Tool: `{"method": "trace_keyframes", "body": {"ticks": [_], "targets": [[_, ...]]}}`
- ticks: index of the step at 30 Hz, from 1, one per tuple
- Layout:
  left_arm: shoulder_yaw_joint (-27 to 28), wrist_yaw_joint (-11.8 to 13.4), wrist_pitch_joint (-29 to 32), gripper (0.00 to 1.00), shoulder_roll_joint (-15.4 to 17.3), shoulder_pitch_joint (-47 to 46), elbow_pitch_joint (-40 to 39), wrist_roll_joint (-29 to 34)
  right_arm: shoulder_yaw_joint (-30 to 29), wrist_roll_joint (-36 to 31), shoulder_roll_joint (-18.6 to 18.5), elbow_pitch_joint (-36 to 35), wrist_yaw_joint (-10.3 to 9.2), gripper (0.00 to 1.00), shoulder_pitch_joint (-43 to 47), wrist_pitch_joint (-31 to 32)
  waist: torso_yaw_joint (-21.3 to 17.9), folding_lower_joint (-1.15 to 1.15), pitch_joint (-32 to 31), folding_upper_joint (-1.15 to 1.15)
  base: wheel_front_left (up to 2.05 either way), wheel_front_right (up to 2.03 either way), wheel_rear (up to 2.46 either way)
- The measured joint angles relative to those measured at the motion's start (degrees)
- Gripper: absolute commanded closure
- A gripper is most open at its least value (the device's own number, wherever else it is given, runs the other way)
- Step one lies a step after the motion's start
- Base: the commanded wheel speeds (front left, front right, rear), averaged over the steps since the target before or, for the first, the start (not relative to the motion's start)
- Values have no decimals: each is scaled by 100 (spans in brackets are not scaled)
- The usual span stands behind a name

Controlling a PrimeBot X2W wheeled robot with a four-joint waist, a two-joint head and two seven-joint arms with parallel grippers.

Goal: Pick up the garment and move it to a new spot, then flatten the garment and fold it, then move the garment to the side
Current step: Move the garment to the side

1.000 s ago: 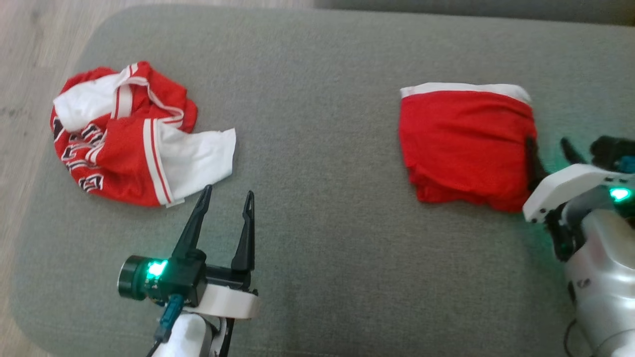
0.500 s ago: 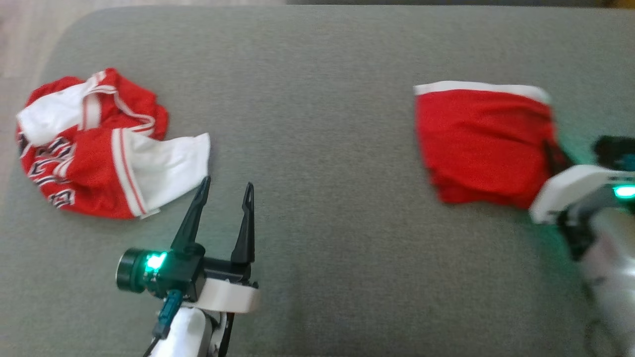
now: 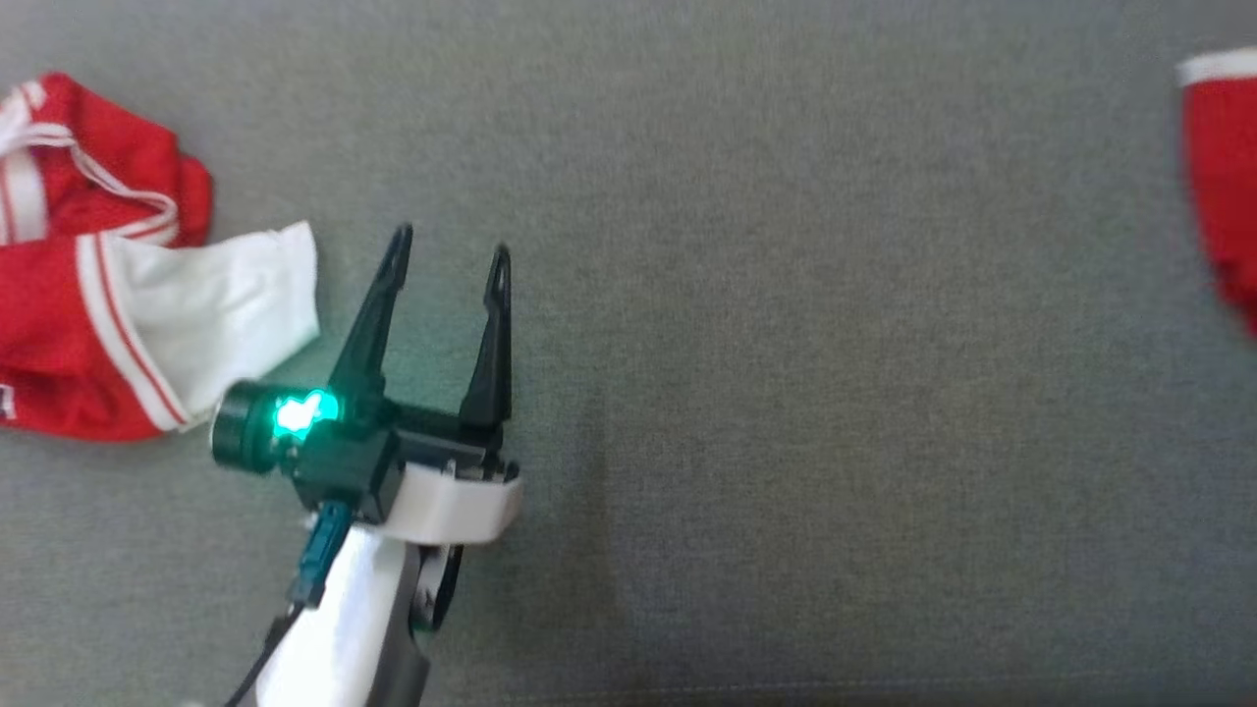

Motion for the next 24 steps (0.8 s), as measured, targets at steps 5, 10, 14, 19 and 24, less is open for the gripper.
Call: {"method": "trace_keyframes", "body": {"ticks": [5, 10, 14, 19, 24], "targets": [[-34, -70, -1, 0, 0, -280, -67, 100, -283, -388, -375, 166, 0, 100, -332, -137, -54, 1, 414, 0, 0, 0, 0], [-70, -97, -1, 0, 1, -386, -38, 138, -579, -1081, -444, 260, 0, 0, -618, -277, -102, 1, 502, 0, 0, 0, 0], [-86, -93, -4, 0, 1, -381, 55, 123, -1129, -1801, -422, 267, 0, 0, -716, -426, -71, -1, 320, 0, 0, 0, 0], [-86, -83, -5, 0, -8, -319, 214, -141, -1557, -2258, 290, 116, 0, 0, -472, -474, -11, -1, -12, 0, 0, 0, 0], [41, -29, -4, 0, -11, 155, 637, -517, -1556, -2444, 1592, -396, 0, 0, 426, -475, 85, -2, -576, 0, 0, 0, 0]]}}
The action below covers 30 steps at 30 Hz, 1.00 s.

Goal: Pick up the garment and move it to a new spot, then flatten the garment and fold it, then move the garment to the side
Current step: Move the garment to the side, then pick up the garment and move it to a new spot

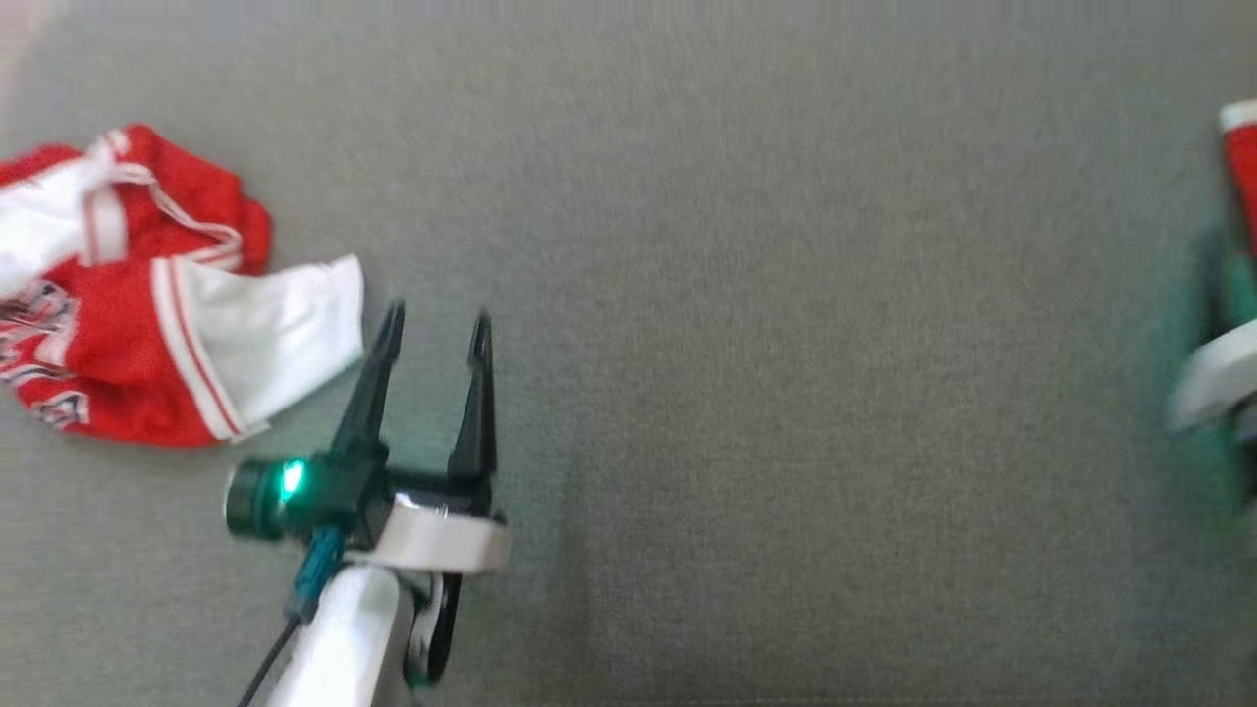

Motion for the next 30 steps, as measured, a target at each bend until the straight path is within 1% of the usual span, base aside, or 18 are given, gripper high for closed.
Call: {"method": "trace_keyframes", "body": {"ticks": [1, 3, 6, 9, 11, 15, 19, 25, 30], "targets": [[16, 41, 0, 0, 0, 98, 79, -16, 48, 10, 233, -116, 0, 0, 203, 0, 20, 0, -130, 0, 0, 0, 0], [73, 44, 1, 0, -1, 258, 269, -83, 197, 85, 644, -420, 0, 0, 604, 0, 61, 0, -396, 0, 0, 0, 0], [167, 45, 1, 0, -1, 440, 552, -97, 455, 374, 1152, -1017, 0, 0, 1209, -1, 130, 0, -799, 0, 0, 0, 0], [213, 45, 3, 0, 0, 612, 723, -97, 809, 739, 1504, -1661, 0, 0, 1817, 0, 200, 0, -1192, 0, 0, 0, 0], [244, 45, 4, 0, 0, 737, 788, -97, 988, 928, 1648, -2070, 0, 0, 2231, 0, 245, -1, -1441, 0, 0, 0, 0], [358, 45, 4, 0, 1, 894, 918, -97, 1126, 1001, 1778, -2816, 0, 0, 2873, -1, 323, -1, -1862, 0, 0, 0, 0], [380, 88, 4, 0, 2, 939, 1123, 12, 1018, 895, 1925, -3271, -1, 0, 3270, -1, 372, -1, -2179, 0, 0, 0, 0], [464, 88, 4, 0, 5, 1034, 1358, 53, 1028, 534, 2084, -3516, -1, 0, 3875, -1, 384, 0, -2445, 0, 0, 0, 0], [497, 88, 4, 0, 7, 1100, 1417, 55, 955, 488, 2154, -3533, -1, 0, 4133, -1, 316, 0, -2497, 0, 0, 0, 0]]}}
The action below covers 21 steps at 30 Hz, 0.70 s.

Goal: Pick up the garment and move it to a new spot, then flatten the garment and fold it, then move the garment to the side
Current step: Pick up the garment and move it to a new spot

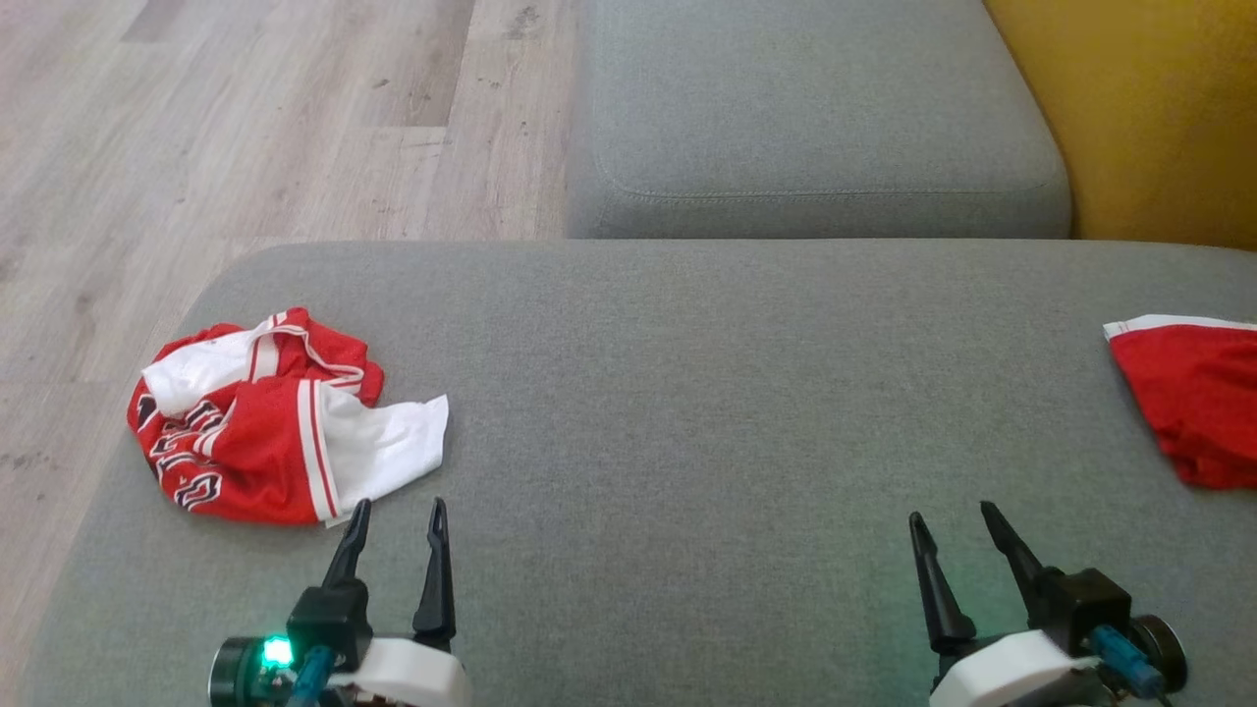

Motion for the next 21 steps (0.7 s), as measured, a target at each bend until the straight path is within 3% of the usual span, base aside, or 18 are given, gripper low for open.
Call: {"method": "trace_keyframes", "body": {"ticks": [11, 21], "targets": [[8, 1, 0, 0, 1, 17, 63, 0, -218, 49, 38, -35, 0, 0, 35, 0, 138, 0, -4, 0, 0, 0, 0], [23, 5, 1, 0, 1, -135, -62, 160, -282, 263, 51, -82, 0, 0, 29, 0, 1143, 1, 128, 0, 0, 0, 0]]}}
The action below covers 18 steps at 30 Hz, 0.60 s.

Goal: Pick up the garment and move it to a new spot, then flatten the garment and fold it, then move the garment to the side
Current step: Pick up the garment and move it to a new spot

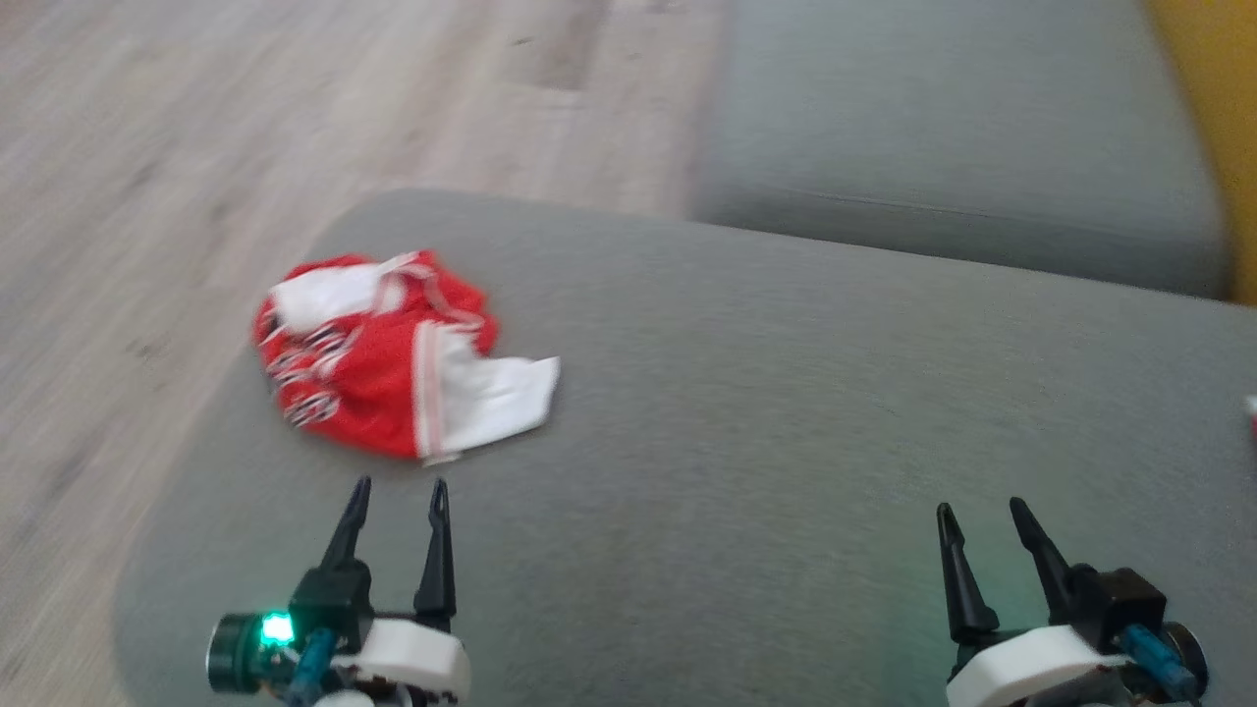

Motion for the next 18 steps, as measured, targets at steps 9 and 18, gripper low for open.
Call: {"method": "trace_keyframes", "body": {"ticks": [9, 18], "targets": [[493, 104, 0, 0, 10, -56, -483, 71, 13, -113, 4, 32, 0, 0, -566, 0, 956, 0, 319, 0, 0, 0, 0], [1038, 85, 0, 0, 10, -71, -868, 25, 29, -267, -35, 230, 1, 0, -1000, 0, 1362, 2, 842, 0, 0, 0, 0]]}}
